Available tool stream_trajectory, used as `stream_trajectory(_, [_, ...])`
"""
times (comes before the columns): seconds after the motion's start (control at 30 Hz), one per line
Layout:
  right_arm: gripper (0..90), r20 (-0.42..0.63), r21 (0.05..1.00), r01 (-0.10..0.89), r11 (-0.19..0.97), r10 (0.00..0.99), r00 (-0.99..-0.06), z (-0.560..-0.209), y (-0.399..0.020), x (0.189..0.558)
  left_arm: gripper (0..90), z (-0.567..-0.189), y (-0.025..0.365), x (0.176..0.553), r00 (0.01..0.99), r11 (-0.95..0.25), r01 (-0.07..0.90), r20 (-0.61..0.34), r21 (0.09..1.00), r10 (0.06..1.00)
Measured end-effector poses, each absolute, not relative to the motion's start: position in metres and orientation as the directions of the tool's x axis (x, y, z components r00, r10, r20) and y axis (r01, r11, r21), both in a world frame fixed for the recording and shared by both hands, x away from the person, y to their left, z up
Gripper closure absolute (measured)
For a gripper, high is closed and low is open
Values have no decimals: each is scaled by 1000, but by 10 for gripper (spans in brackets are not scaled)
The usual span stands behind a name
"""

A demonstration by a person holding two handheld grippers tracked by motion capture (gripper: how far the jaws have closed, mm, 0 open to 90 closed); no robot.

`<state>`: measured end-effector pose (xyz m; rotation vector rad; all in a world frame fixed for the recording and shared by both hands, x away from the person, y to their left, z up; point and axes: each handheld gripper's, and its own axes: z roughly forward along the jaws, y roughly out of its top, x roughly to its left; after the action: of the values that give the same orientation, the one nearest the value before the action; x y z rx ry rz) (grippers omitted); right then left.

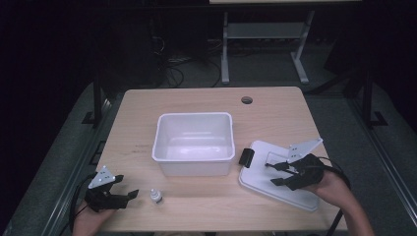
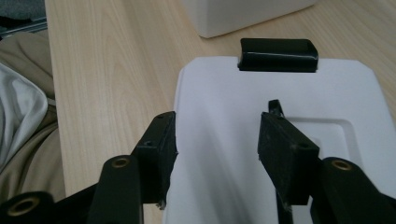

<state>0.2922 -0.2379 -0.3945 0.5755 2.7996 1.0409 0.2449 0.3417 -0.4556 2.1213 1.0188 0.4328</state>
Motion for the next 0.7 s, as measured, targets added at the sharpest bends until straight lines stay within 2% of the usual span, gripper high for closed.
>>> stream_trajectory(0.4, [356, 6, 672, 278, 686, 370, -929, -408, -224, 278, 167, -452, 333, 247, 661, -454, 527, -11, 718, 750])
stream_trajectory(0.7, [335, 0, 674, 274, 686, 371, -929, -420, -216, 271, 167, -452, 332, 244, 695, -487, 521, -16, 701, 719])
